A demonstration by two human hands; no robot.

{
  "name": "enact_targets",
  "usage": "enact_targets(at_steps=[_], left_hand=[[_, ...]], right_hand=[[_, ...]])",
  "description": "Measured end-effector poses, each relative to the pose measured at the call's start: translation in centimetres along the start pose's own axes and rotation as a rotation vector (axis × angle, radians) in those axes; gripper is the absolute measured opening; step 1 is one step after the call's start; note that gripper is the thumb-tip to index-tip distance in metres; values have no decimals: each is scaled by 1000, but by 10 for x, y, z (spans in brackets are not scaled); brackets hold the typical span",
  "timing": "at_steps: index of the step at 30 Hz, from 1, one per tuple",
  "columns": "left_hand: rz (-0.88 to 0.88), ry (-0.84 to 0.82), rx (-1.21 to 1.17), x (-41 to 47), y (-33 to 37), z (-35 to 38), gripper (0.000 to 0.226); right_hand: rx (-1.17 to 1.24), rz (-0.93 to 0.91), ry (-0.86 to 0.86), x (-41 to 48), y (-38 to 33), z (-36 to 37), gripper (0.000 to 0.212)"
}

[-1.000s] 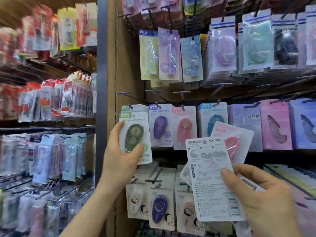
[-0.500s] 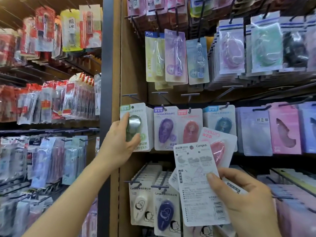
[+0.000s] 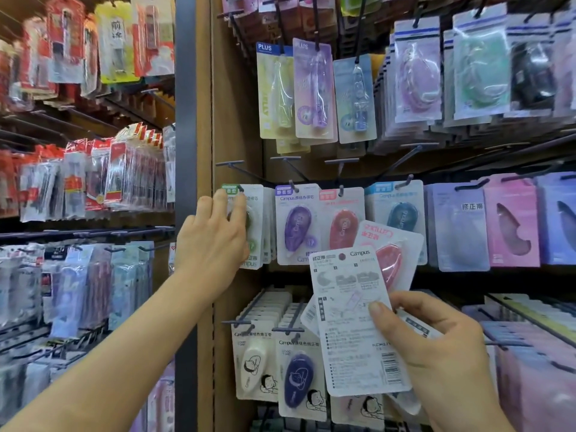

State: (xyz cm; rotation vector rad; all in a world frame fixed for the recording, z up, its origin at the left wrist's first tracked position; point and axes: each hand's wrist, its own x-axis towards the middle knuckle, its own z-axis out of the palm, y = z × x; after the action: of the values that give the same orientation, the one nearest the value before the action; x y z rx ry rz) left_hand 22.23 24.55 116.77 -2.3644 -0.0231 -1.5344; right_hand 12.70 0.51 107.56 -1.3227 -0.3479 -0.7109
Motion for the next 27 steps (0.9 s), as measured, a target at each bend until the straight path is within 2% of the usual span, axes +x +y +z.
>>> enact_targets(at_steps=[4,8,16,18,20,22,24,27], left_hand=[[89,-12,-97,4,3,6,80],[75,-76,-215,14,5,9,79],[42,-193,-239,29,16,23,82],[18,-237,-268,27,15,19,80],[-26,-199,-333,17,15,8,72],[-102,-33,-497,-4,21,-11,54],[-173,56,-828,-37,35,-34,38],[-215,-180,-1452,-89,67,-74,45]], right_hand=[[-1,-13,15,-1,1,-1,16],[29,-15,12,-2,0,-2,15],[40,-13,36,-4,-6,-12,15],[44,-13,39,-6,-7,-15,11],[45,-22,40,-8,-9,-18,7],[48,-43,52,-10,-10,-20,6],[52,-64,70,-12,-10,-20,6],[65,-84,91,-16,-8,-18,8]])
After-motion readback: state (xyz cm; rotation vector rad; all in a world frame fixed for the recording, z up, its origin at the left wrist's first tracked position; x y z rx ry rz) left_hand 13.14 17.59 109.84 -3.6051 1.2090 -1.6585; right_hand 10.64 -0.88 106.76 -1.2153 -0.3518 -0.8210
